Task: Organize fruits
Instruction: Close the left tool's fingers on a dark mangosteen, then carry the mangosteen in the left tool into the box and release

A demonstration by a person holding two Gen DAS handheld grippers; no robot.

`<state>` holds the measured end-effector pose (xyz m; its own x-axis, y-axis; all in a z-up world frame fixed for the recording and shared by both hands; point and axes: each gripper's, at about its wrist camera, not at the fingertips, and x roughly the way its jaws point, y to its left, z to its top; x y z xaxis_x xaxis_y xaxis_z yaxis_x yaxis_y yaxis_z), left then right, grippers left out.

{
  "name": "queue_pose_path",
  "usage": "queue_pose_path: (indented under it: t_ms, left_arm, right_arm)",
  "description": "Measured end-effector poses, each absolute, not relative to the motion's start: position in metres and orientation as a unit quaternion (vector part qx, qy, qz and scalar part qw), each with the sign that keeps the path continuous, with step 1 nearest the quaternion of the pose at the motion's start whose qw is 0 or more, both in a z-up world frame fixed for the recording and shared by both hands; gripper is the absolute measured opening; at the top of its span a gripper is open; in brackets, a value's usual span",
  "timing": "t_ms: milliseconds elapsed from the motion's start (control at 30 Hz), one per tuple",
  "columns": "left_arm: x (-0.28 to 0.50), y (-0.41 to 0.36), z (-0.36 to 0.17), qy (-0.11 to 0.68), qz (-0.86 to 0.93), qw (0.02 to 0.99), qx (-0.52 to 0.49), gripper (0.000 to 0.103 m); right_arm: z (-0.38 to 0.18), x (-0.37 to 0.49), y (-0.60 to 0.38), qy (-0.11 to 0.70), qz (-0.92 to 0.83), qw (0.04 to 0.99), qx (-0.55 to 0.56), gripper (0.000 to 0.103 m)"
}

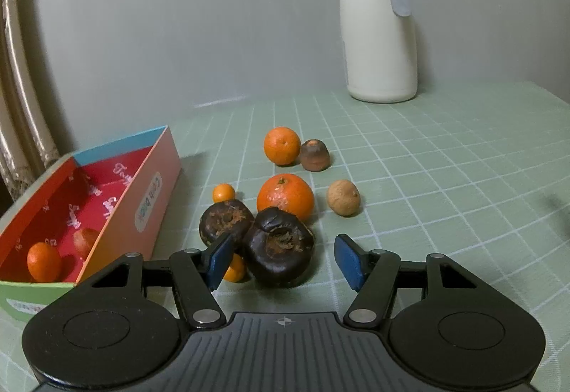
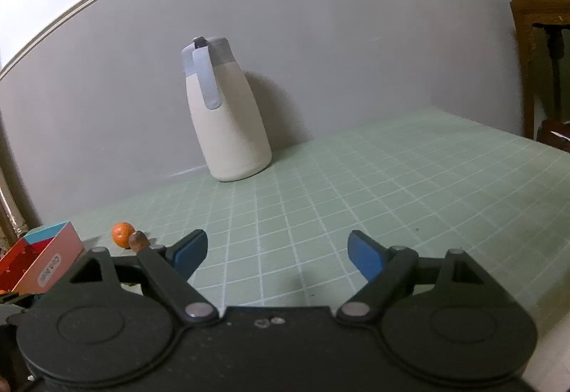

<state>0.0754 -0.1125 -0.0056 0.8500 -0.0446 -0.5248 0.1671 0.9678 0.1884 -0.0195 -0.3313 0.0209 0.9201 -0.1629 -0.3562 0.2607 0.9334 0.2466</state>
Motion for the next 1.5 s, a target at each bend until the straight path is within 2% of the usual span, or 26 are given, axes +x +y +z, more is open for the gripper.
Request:
queue_pose_path:
  t_ms: [333,667,733,800,833,1500]
  left_arm:
    - [0.083,-0.12,-0.008,0.27,-0.067,0.954,0.108,0.063]
    - [0.094,-0.116,-0.007,0.32,-0.083,0.943,0.047,0.061]
    - [0.095,-0.117,-0.006,0.326,-0.083,0.941,0.044,0.057]
    - [0.095,-0.118,-0.006,0.327,-0.083,0.94,0.044,0.047]
    - [0.095,-0.118,-0.006,0.327,-0.084,0.94,0.044,0.045]
    - [0.091,-0.095,0.015,0.307,-0.069,0.949,0.033,0.045]
  right_arm:
    - [0.019,-0.013,-0.33,0.176,-0.1,0.969,0.14,0.086]
    - [0.019,-0.012,-0.324,0.179,-0.091,0.97,0.133,0.086]
    - [0.019,-0.013,-0.324,0.179,-0.09,0.97,0.135,0.086]
    - [0.019,-0.013,-0.324,0.177,-0.09,0.97,0.136,0.086]
    - [0.019,-0.013,-0.324,0.177,-0.09,0.971,0.136,0.086]
    - [0.018,-0.007,-0.311,0.186,-0.076,0.972,0.123,0.086]
